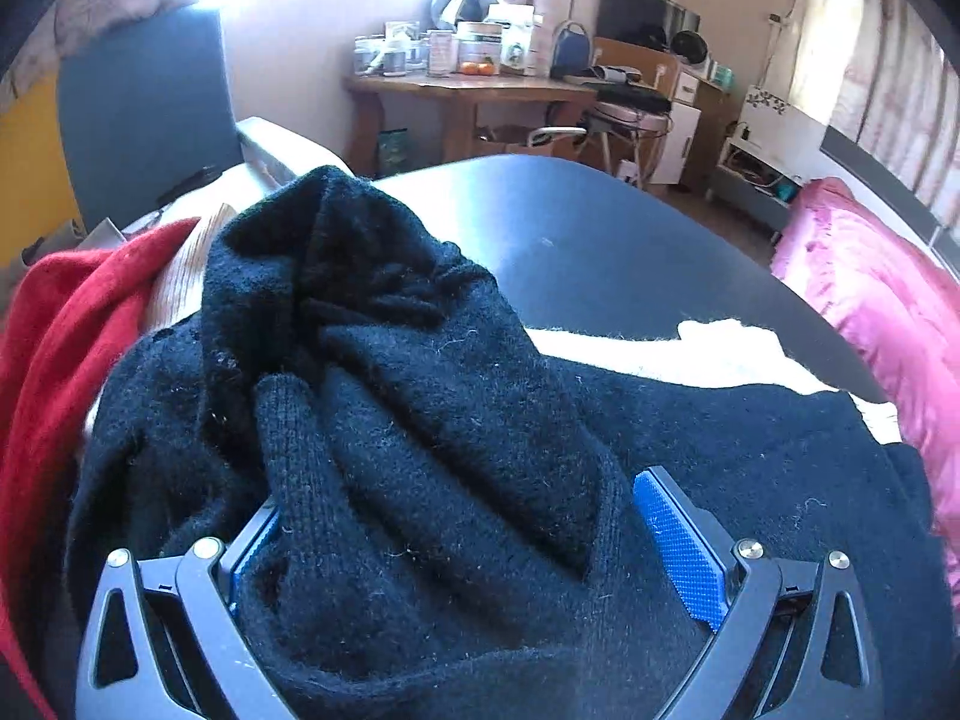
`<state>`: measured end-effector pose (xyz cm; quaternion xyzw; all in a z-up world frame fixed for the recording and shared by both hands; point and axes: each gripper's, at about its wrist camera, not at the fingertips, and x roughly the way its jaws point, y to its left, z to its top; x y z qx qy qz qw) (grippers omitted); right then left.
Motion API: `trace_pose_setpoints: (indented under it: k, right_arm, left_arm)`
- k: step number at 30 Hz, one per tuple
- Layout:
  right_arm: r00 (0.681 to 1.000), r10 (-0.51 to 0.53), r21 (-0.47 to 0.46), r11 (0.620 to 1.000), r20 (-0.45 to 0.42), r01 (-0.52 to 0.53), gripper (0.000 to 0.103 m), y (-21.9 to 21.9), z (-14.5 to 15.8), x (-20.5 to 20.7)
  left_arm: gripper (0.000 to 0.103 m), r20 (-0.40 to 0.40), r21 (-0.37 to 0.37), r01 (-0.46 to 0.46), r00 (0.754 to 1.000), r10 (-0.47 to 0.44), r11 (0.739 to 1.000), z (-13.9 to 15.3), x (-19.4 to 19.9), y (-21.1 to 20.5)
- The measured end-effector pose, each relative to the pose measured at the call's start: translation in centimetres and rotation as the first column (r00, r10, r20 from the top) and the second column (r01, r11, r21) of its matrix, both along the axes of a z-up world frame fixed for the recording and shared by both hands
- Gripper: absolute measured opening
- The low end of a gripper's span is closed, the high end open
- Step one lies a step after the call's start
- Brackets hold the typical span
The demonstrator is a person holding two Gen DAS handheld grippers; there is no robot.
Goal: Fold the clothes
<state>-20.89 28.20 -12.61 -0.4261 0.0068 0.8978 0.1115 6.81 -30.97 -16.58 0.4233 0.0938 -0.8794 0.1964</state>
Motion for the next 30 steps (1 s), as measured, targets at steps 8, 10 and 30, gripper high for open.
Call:
trace_pose_setpoints:
  k: [8, 10, 30]
  right_arm:
    - [0.976, 0.113, 0.043, 0.993, -0.187, -0.107, 0.102, -1.0, 6.7, 6.7]
    - [0.946, 0.232, 0.015, 0.972, -0.226, -0.235, 0.103, -3.7, 8.6, 6.7]
    - [0.958, 0.279, -0.196, 0.945, 0.07, -0.261, 0.014, -12.2, 3.3, -13.2]
  left_arm:
    - [0.057, 0.01, -0.008, 0.01, 1.0, -0.01, 1.0, 0.1, -0.3, -0.3]
    - [0.057, 0.01, -0.012, 0.01, 1.0, -0.009, 1.0, 0.1, -0.3, -0.3]
    - [0.063, -0.027, 0.042, 0.001, 1.0, 0.0, 0.999, -0.2, -0.1, -1.0]
